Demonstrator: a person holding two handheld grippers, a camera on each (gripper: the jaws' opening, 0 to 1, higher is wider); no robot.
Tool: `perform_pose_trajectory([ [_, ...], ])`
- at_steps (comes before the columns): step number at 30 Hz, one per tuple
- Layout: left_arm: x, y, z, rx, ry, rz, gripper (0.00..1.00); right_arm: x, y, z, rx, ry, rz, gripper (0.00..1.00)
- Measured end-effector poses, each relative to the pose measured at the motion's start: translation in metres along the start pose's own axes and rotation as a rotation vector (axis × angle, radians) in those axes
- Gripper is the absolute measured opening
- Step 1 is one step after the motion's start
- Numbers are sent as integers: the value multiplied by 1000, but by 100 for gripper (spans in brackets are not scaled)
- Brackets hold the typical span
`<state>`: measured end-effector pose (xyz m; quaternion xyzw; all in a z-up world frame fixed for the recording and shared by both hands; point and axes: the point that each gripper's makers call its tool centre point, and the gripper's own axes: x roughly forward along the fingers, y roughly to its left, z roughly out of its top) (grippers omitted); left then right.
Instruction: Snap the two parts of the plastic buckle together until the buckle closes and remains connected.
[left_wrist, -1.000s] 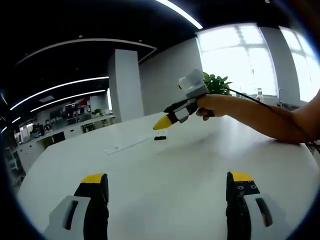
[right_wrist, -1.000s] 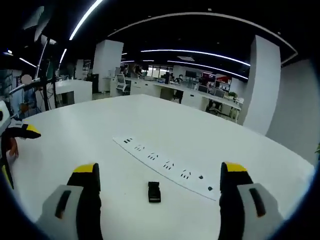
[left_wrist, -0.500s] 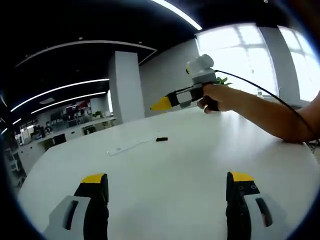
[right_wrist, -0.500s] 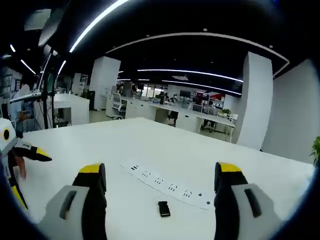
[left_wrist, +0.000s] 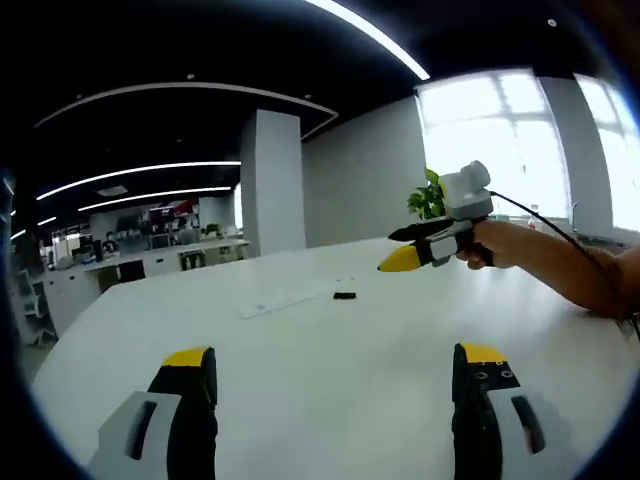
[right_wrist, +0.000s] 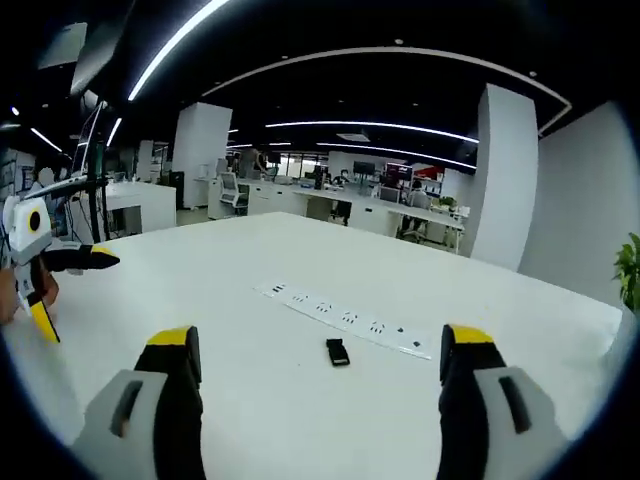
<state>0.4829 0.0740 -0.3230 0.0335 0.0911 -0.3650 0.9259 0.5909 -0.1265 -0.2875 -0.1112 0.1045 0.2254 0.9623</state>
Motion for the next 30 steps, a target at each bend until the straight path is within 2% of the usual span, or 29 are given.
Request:
perform_pose_trajectory([
  [2,0,1,-4,3,7,7,100,-3,-3,2,12,-25,-11,100],
  [7,1,-4,-11,7,25,3,100,-3,-4,-4,13,10,-4,100],
  [12,-1,-1,-11,16,22,14,100,-5,-6,-4,-26,-8,-29,100],
  [21,-2,-6,-10,21,14,10,100,-20,1,-16,-5,3,-24,100],
  [30,13,10,-12,41,33,12,100,-44,11,-30,26,-7,-8,100],
])
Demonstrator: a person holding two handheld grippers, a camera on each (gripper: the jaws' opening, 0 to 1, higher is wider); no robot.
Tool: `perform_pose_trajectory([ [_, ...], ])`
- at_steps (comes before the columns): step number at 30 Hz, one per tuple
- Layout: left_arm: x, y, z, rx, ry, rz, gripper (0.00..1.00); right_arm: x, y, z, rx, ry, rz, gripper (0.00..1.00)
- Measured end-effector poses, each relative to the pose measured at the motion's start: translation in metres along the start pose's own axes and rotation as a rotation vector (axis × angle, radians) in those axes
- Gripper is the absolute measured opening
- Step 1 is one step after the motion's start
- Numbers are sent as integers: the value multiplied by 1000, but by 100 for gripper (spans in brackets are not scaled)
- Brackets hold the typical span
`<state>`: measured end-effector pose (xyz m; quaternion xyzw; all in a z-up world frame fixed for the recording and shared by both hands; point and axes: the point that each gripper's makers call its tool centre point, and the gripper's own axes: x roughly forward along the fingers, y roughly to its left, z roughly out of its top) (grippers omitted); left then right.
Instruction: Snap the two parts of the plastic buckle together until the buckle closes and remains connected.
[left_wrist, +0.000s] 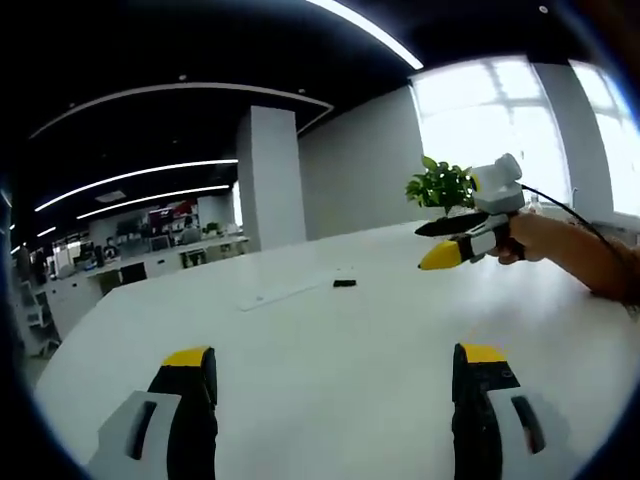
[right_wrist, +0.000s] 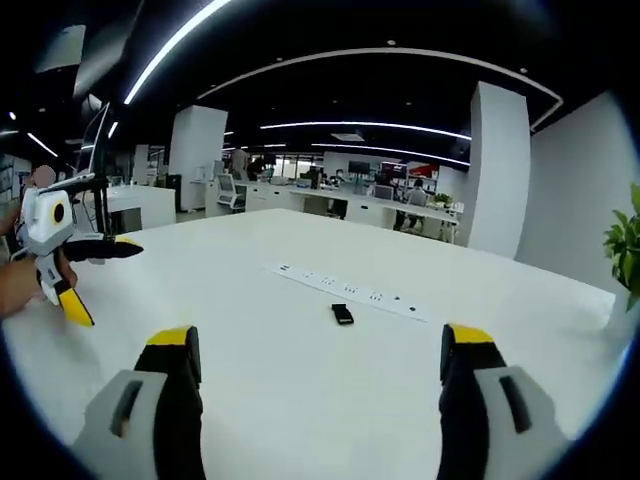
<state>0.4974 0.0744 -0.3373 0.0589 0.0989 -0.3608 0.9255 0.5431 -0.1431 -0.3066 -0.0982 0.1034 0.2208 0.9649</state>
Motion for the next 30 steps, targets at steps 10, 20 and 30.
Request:
perform_pose_trajectory([
  [10,-1,-2,4,40,-14,16,100,-35,0,-20,15,13,-12,100],
  [20,-1,-4,-1,32,20,5,100,-47,5,-23,3,9,-21,100],
  [30,-6,-1,3,0,6,19,100,-59,19,-31,-14,2,8,100],
])
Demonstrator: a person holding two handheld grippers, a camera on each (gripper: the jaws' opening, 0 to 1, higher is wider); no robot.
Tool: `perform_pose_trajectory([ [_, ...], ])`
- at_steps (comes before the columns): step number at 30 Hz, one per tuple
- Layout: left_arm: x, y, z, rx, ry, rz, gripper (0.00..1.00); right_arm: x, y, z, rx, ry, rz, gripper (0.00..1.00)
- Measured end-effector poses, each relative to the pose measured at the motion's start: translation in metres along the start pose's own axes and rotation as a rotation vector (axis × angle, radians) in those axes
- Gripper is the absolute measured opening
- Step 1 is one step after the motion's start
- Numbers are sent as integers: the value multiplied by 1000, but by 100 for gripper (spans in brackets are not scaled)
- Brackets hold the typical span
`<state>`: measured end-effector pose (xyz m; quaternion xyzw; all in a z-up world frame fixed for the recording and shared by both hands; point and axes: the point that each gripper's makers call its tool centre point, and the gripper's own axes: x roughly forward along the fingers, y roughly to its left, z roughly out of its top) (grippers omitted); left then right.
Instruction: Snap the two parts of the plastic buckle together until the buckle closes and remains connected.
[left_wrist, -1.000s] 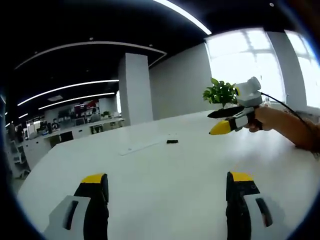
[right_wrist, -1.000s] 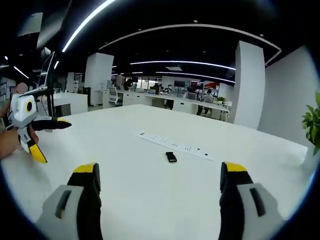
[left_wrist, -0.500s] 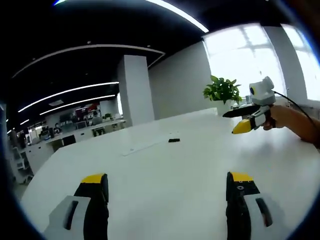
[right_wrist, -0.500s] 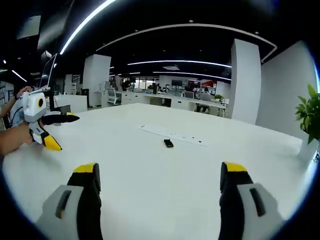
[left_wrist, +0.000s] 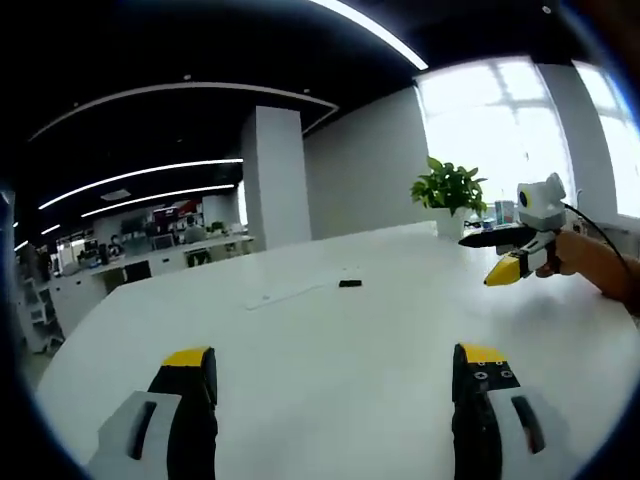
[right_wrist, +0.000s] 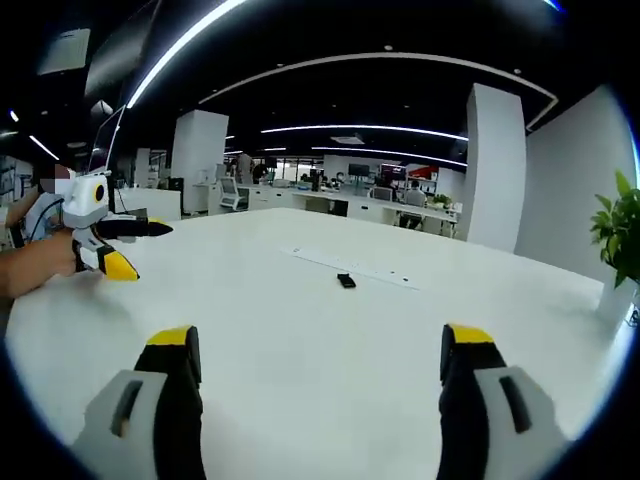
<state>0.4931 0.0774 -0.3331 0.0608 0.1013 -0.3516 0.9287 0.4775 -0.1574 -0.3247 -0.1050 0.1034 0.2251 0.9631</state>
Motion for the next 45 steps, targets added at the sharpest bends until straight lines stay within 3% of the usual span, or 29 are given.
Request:
perform_pose_trajectory([
  [7,-10,-6,-5,5,11,5,100,0,6,0,23,-8,27,100],
  [12,-31,1,6,-68,-63,38,100,-6,-4,-2,-39,-6,-19,100],
  [15,-29,17,5,-59,-66,64,100,-12,-6,2,23,-44,-16,100],
  [19,-29,23,2,-83,-64,88,100,-29,3,-3,90,-59,2,100],
  [22,-27,14,-2,-84,-40,67,100,-39,-2,-2,70,-84,-33,100],
  [25,-27,7,-1,-43,-35,66,100,-46,-13,-3,-31,-68,-92,100],
  [26,-29,2,-1,-37,-35,61,100,-47,-11,-4,-28,-70,-90,100],
  [32,-31,0,-4,-27,-27,63,100,-50,-18,6,-1,-116,-107,100],
  [35,-31,0,-4,-19,-30,68,100,-52,0,8,116,-140,-18,100],
  [39,-29,7,-3,8,-30,86,100,-49,-2,-8,94,-85,-25,100],
  [45,-31,6,6,3,-64,81,100,-47,6,-11,69,-51,-21,100],
])
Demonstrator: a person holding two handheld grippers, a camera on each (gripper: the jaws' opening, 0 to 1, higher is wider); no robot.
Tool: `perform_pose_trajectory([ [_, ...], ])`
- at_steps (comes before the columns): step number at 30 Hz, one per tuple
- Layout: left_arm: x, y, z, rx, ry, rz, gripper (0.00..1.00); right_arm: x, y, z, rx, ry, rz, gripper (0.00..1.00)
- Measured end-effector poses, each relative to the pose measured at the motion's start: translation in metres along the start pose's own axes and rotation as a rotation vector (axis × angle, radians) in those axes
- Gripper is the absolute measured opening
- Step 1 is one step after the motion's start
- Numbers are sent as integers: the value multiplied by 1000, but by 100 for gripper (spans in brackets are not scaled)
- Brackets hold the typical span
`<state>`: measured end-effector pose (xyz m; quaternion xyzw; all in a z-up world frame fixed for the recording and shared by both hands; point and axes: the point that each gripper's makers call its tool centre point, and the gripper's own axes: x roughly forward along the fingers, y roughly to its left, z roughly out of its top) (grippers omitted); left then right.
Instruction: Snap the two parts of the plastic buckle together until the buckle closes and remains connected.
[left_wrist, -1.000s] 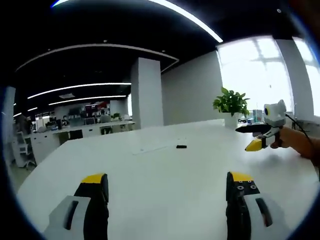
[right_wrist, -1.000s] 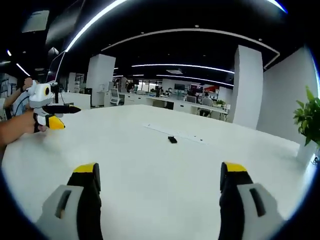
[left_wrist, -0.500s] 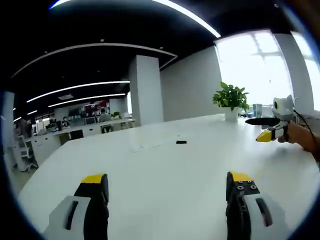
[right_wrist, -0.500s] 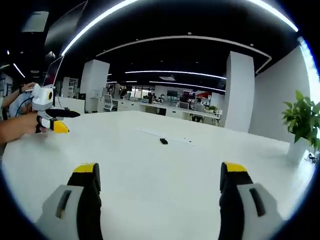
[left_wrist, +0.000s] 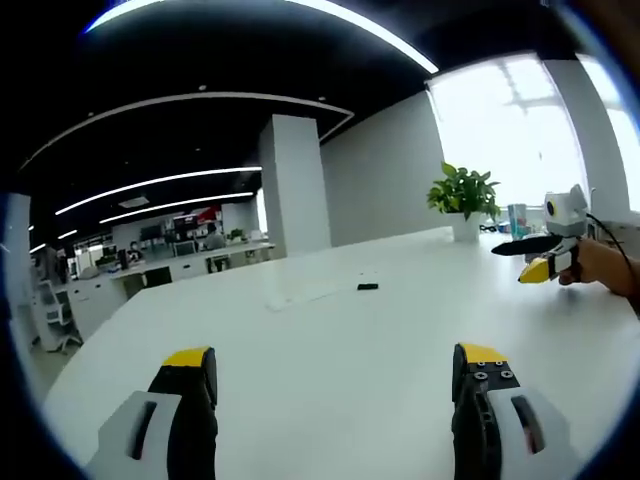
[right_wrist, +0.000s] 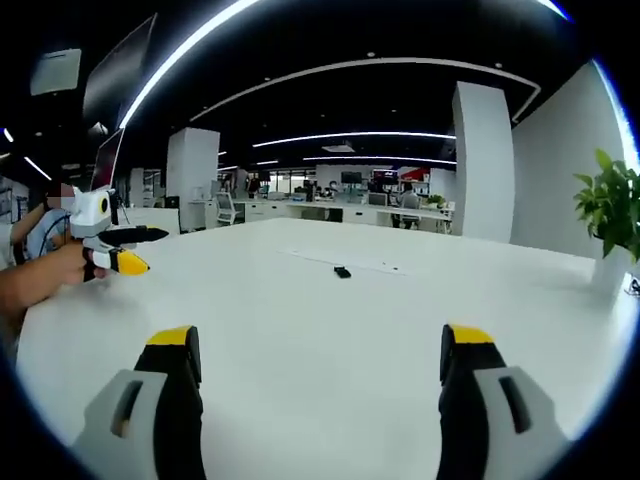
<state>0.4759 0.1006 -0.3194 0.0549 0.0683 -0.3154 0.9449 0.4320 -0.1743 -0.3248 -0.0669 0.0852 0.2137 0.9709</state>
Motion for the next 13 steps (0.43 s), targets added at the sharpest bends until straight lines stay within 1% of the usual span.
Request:
perform_pose_trajectory([
  [1,-1,0,2,0,-8,-3,100,0,1,-3,-27,19,5,100],
  [3,0,1,4,-19,-14,-13,99,-2,1,-1,-41,12,9,100],
  [5,0,-1,3,-30,-8,-26,92,-2,-2,0,-39,7,3,100],
  [7,0,2,3,-14,-11,-13,95,-2,-2,1,-40,1,-1,100],
  [9,0,2,4,-7,-18,-14,98,-3,-1,0,-35,1,0,100],
  [11,0,2,3,-7,-19,-13,99,-3,0,1,-37,-1,1,100],
  [12,0,1,2,11,-13,-22,96,-3,-1,1,-36,-2,-1,100],
  [13,0,3,-3,71,16,-23,90,-4,-1,2,-38,-10,-5,100],
])
